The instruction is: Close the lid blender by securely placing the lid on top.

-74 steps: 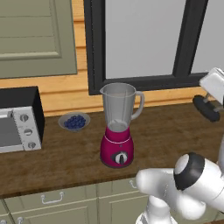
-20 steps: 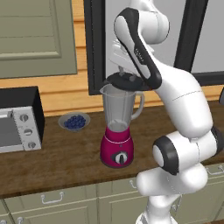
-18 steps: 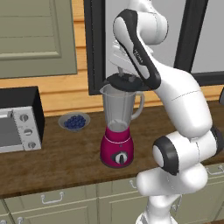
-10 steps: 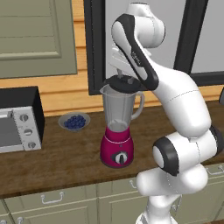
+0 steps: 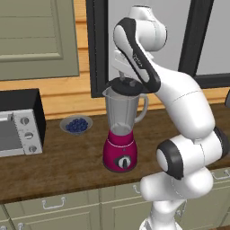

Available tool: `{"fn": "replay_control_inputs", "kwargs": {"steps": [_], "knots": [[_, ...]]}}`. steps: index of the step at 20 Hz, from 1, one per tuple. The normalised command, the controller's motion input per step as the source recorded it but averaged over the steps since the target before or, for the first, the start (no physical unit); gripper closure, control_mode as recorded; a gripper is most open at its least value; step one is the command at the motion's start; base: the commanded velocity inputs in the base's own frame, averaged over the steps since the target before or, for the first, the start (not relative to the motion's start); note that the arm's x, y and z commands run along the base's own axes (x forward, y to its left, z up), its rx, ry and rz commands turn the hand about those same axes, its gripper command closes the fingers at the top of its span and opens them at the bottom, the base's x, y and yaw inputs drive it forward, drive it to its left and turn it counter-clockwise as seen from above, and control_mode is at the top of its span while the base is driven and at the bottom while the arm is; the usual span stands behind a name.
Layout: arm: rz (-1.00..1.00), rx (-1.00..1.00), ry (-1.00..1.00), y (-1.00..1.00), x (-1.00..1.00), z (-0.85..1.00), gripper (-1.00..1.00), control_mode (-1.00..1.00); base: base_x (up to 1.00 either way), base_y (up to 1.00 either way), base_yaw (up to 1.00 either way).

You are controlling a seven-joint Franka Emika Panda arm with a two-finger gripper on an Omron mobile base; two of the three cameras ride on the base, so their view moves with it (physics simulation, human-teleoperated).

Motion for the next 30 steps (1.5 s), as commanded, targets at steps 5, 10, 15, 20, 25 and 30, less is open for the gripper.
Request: {"fn": "replay_control_inputs", "kwargs": {"steps": [5, 10, 15, 20, 25, 30], "knots": [[0.00, 0.00, -0.01, 0.00, 0.04, -0.08, 1.00, -1.00, 0.00, 0.00, 0.00], [0.00, 0.00, 0.00, 0.00, 0.00, -0.12, 1.00, -1.00, 0.00, 0.00, 0.00], [0.00, 0.00, 0.00, 0.03, 0.11, -0.01, 1.00, -1.00, 0.00, 0.00, 0.00], [0.01, -0.01, 0.00, 0.17, 0.18, 0.00, 1.00, -1.00, 0.00, 0.00, 0.00], [0.02, -0.01, 0.00, 0.08, 0.22, 0.00, 1.00, -1.00, 0.00, 0.00, 0.00], [0.03, 0.00, 0.00, 0.00, 0.22, 0.00, 1.00, -1.00, 0.00, 0.00, 0.00]]}}
